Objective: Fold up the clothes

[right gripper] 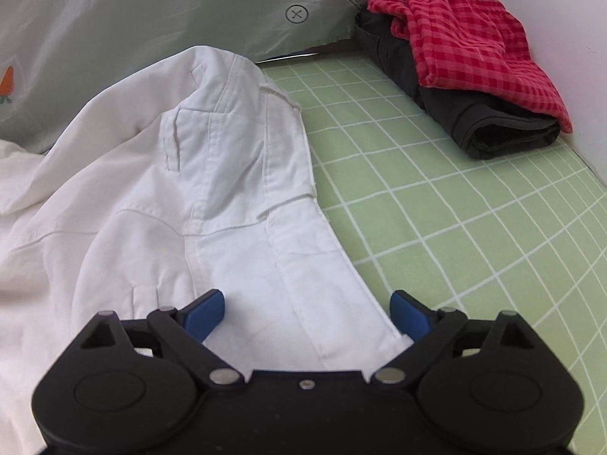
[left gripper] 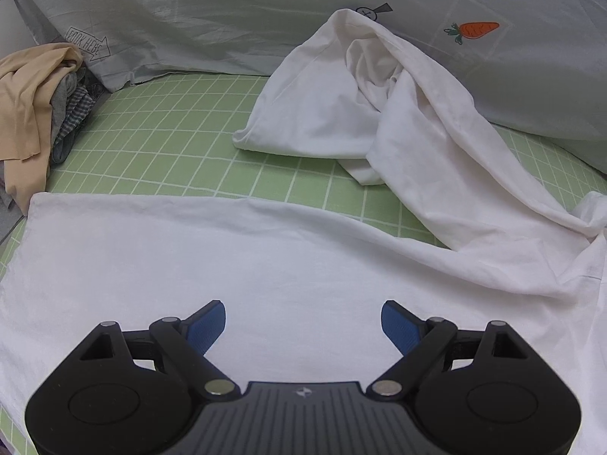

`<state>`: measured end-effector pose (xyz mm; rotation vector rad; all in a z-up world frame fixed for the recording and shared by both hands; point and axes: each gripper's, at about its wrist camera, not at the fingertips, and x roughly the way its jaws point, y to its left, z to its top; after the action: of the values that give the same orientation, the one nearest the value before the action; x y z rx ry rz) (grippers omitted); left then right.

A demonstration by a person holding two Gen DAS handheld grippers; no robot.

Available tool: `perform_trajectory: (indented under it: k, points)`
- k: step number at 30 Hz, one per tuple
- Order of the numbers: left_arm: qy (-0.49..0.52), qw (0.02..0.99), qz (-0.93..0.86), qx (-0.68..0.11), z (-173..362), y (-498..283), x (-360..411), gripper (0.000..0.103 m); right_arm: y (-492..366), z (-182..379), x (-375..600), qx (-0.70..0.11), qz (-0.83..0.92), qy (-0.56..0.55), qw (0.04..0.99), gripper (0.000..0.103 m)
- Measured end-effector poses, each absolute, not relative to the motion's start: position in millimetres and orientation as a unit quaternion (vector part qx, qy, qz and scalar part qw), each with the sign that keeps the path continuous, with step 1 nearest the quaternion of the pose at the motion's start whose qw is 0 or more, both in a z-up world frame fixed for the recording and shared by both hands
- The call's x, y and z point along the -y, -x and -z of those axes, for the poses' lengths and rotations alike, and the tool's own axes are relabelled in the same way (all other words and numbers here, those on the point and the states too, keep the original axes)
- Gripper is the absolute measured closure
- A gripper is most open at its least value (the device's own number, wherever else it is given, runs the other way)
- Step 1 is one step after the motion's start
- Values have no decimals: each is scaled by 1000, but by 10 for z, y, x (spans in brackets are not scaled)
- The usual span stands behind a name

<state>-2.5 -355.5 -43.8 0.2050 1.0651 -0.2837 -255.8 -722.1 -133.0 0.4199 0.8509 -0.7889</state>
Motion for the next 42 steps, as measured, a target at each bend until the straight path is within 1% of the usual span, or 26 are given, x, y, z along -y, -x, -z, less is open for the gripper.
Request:
perform_trajectory:
  k: [2, 3, 4, 5, 10, 13, 14, 19, 21, 22, 24, 26, 27, 28, 29, 33, 35, 36, 39, 42]
  points:
    - [-92, 846, 135, -507, 422, 73, 3533, 14, 2611, 1306, 7151, -396, 359, -183, 825, 36]
    - [-90, 847, 134, -507, 410, 93, 3523, 14, 2651, 1289, 7120, -392, 355, -181, 829, 43]
    - [-87, 849, 131, -505, 394, 108, 3518, 14, 2684, 1273, 7089, -389, 353, -179, 832, 58]
    - [-87, 850, 130, -502, 377, 118, 3516, 14, 2708, 1264, 7067, -386, 352, -177, 834, 70]
    - [-85, 861, 126, -485, 262, 158, 3498, 14, 2731, 1276, 6875, -400, 381, -80, 830, 73]
    - [-83, 868, 121, -474, 205, 165, 3452, 14, 2809, 1269, 6881, -410, 410, -40, 814, 75]
    - [-83, 871, 118, -470, 192, 165, 3428, 14, 2857, 1268, 6935, -413, 424, -34, 805, 84]
    - [-86, 876, 98, -464, 213, 131, 3326, 14, 3184, 1296, 7360, -430, 493, -34, 756, 83]
    - [-79, 874, 92, -470, 257, 81, 3296, 14, 3237, 1267, 7448, -433, 501, -47, 748, 82]
    - [-72, 872, 90, -475, 283, 44, 3291, 14, 3255, 1246, 7481, -435, 503, -55, 745, 78]
    - [-60, 870, 86, -482, 332, -37, 3286, 14, 3300, 1192, 7515, -426, 510, -81, 743, 68]
    - [-62, 870, 85, -482, 368, -118, 3321, 14, 3269, 1157, 7496, -416, 520, -95, 740, 41]
    - [-64, 870, 86, -482, 385, -158, 3343, 14, 3238, 1144, 7479, -412, 525, -100, 738, 35]
    - [-66, 870, 88, -482, 405, -201, 3370, 14, 3208, 1131, 7462, -408, 530, -104, 736, 23]
    - [-68, 869, 92, -482, 433, -254, 3407, 14, 3177, 1119, 7444, -404, 535, -108, 734, 17]
    - [-74, 866, 110, -482, 548, -471, 3558, 18, 3055, 1067, 7375, -388, 555, -126, 725, 14]
    - [-68, 865, 123, -482, 625, -613, 3649, 21, 2974, 1046, 7334, -384, 562, -128, 722, 8]
    - [-65, 864, 131, -482, 664, -684, 3698, 24, 2899, 1047, 7307, -391, 559, -120, 722, 7]
    - [-56, 860, 154, -483, 779, -890, 3878, 30, 2687, 1080, 7250, -413, 535, -111, 728, 5]
    - [-45, 857, 177, -482, 872, -1058, 4052, 32, 2494, 1106, 7203, -430, 543, -91, 716, 4]
